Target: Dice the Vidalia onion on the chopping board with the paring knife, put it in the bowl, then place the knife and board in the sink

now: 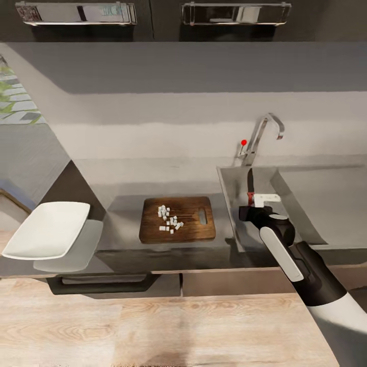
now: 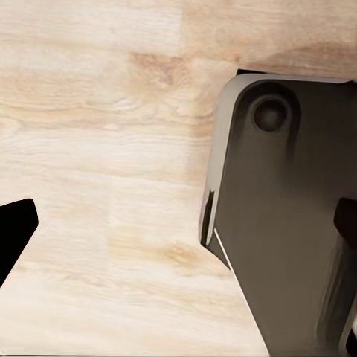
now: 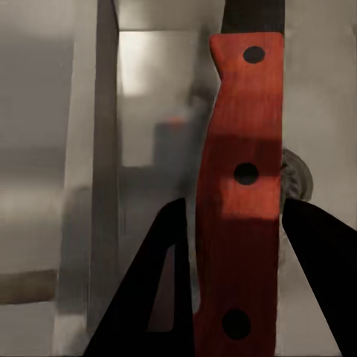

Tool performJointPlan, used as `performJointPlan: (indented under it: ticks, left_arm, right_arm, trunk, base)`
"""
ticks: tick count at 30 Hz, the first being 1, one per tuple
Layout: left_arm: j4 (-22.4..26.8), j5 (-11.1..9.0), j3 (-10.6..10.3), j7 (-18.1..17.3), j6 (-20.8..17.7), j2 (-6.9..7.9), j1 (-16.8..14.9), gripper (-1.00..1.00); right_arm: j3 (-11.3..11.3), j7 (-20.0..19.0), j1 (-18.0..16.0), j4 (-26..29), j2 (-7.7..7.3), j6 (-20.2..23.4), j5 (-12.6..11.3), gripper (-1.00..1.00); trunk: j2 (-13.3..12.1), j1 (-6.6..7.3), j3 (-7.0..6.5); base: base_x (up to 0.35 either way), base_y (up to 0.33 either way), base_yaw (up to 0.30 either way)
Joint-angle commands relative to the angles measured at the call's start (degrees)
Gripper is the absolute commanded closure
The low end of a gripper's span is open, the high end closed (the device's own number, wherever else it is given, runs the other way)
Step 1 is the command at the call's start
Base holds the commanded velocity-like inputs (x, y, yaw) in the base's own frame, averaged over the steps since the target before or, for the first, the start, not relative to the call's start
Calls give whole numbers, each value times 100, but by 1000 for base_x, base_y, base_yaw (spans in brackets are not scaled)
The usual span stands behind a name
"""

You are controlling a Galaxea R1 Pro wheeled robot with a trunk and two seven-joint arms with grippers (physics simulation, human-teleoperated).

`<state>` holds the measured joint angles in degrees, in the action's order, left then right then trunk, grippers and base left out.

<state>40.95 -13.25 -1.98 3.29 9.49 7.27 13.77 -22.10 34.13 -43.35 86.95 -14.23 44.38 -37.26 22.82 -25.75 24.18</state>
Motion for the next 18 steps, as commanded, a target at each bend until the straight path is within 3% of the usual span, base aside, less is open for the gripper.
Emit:
performJointPlan:
  ticks: [1,7,18]
  left_arm:
    - [5,-28,-21,32,9,4,3,-100]
    - [1,-28,-21,32,9,3,3,-100]
    - [-7,-28,-21,32,9,3,3,-100]
  right_arm:
    - [-14,63,-6,-14,-9,9,-139,100]
    - [-14,60,-6,-534,-40,3,-287,100]
    - [-14,1,-6,-683,-46,1,-297,100]
  trunk:
    - [10,-3,15]
    - [10,-3,26]
    - [10,-3,27]
  base:
    - [8,-6,211]
    - [2,-45,66]
    - [0,-248,1]
